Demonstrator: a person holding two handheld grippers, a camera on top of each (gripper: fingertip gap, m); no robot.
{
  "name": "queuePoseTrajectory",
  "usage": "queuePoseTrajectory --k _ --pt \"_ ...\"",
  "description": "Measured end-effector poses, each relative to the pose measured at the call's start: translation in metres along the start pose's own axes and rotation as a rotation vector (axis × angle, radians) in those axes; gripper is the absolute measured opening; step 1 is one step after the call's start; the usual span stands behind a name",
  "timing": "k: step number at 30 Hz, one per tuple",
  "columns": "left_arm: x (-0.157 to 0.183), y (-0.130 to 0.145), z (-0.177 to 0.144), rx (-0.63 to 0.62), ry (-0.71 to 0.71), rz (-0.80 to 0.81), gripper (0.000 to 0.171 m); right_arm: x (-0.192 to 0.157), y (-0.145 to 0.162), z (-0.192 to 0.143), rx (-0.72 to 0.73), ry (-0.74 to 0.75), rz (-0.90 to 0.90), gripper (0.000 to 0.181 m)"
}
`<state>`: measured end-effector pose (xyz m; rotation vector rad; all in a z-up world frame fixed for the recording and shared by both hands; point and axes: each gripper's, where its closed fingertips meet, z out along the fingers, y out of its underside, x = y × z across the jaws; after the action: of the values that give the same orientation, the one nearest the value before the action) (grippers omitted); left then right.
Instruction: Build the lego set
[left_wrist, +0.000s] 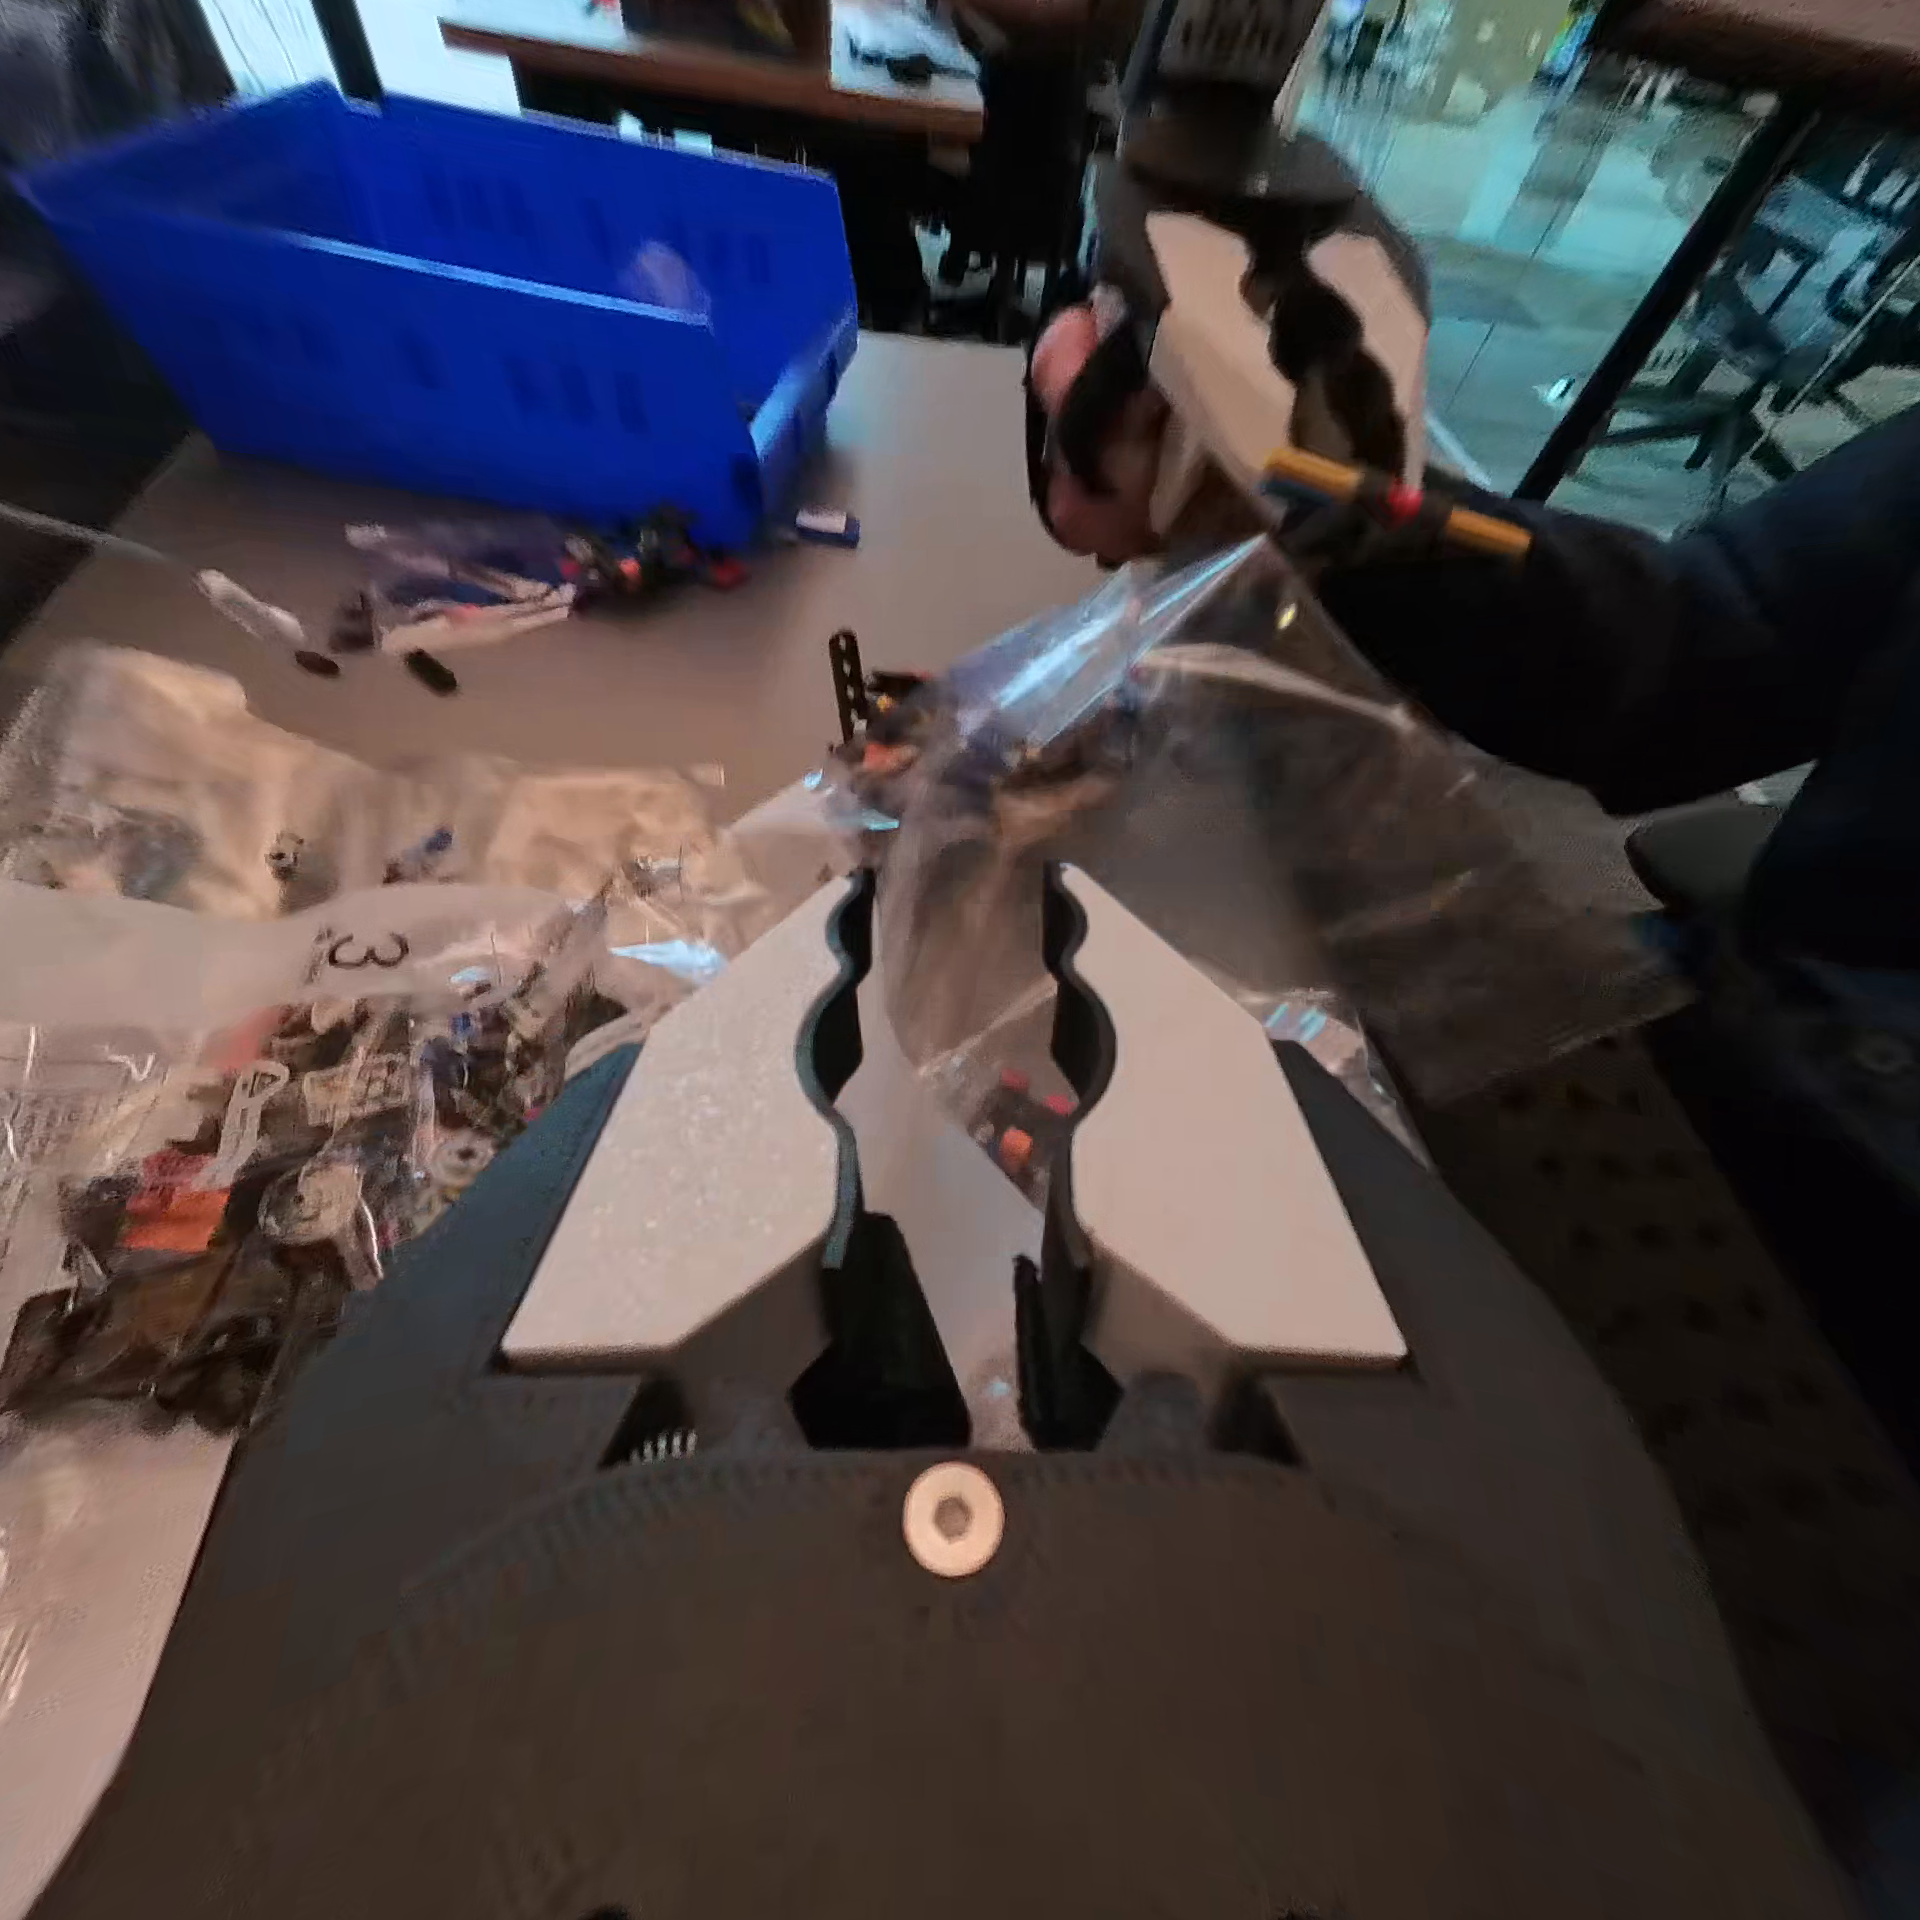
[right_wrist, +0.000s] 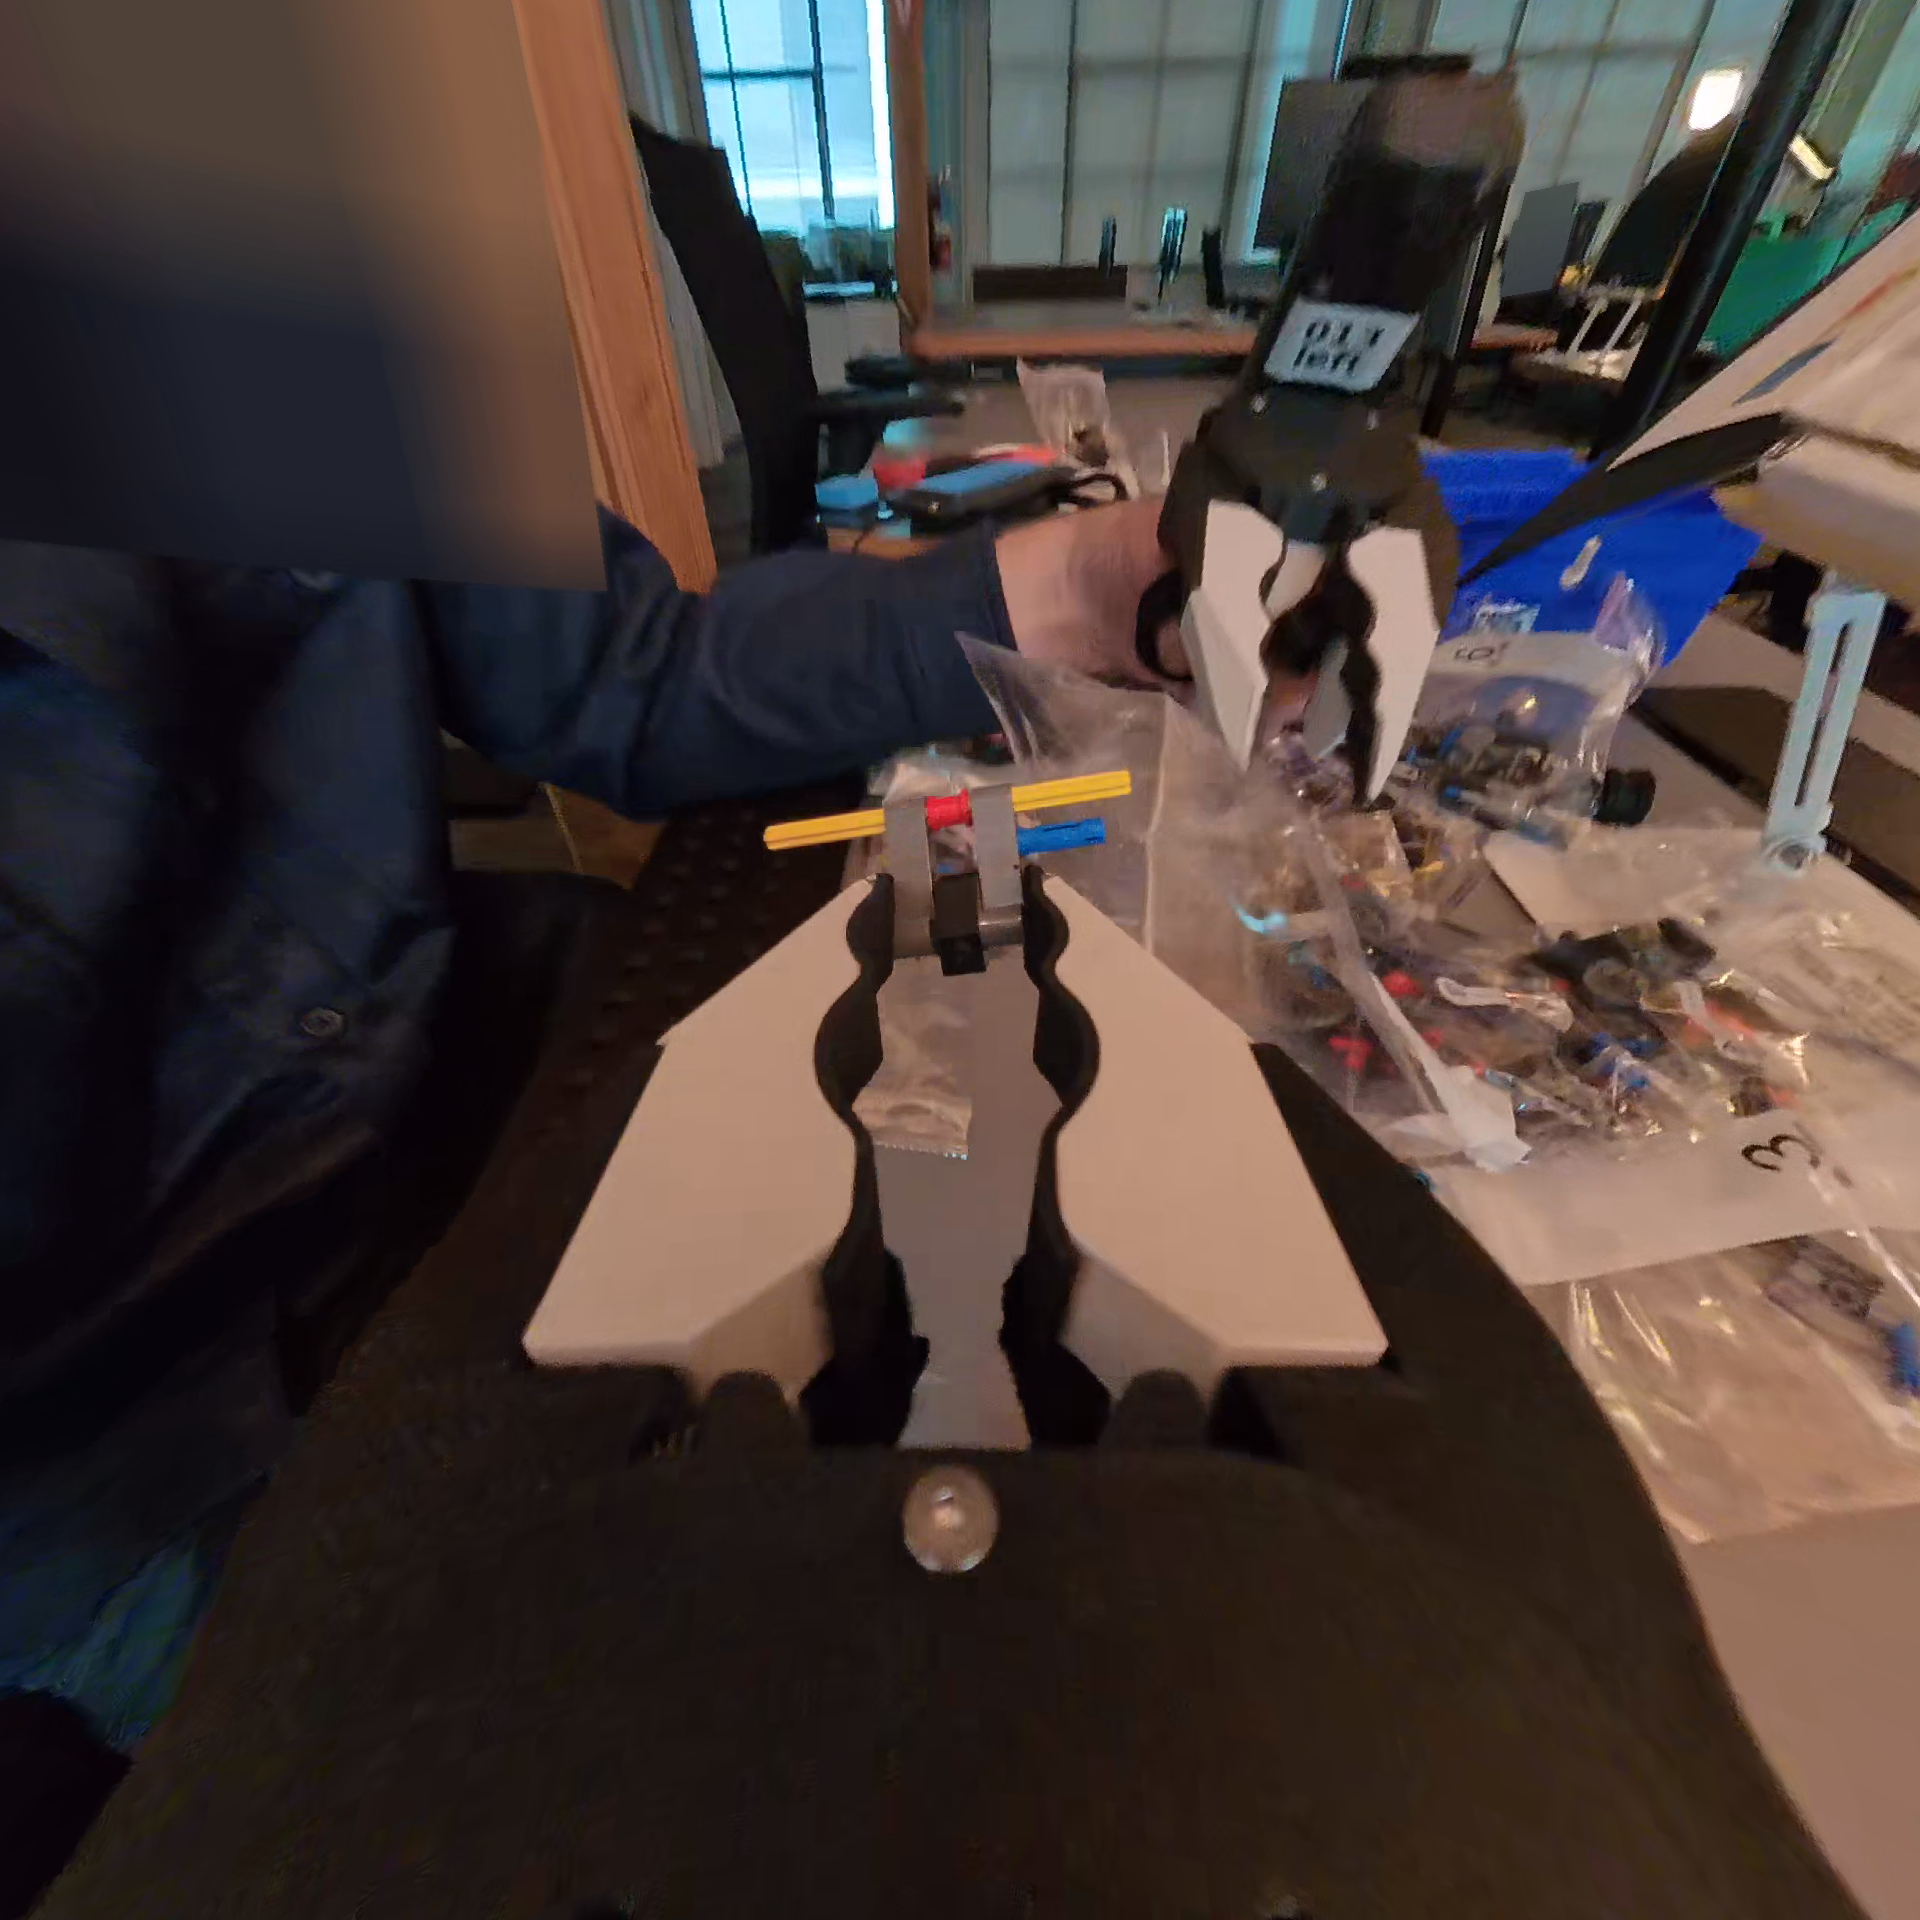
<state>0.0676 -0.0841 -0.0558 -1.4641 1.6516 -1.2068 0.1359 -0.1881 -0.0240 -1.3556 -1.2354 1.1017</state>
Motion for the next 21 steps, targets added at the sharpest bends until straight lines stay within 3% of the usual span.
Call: queuePoseTrajectory --k 8,12,16,21 --pt "0.013 -0.031 -0.001 0.126 0.031 0.039 0.033 0.0 -0.012 -0.004 0.074 -0.007 -0.002 0.023" --pt "0.021 -0.046 0.01 0.178 0.064 0.048 0.034 0.02 -0.021 -0.014 0.141 0.12 -0.01 0.023" --pt "0.03 -0.049 0.027 0.153 0.082 0.068 0.034 0.05 -0.008 -0.014 0.05 0.332 -0.043 0.022" --pt "0.023 -0.044 0.05 0.1 0.056 0.021 0.034 0.065 0.004 -0.002 -0.079 0.475 -0.125 0.022"
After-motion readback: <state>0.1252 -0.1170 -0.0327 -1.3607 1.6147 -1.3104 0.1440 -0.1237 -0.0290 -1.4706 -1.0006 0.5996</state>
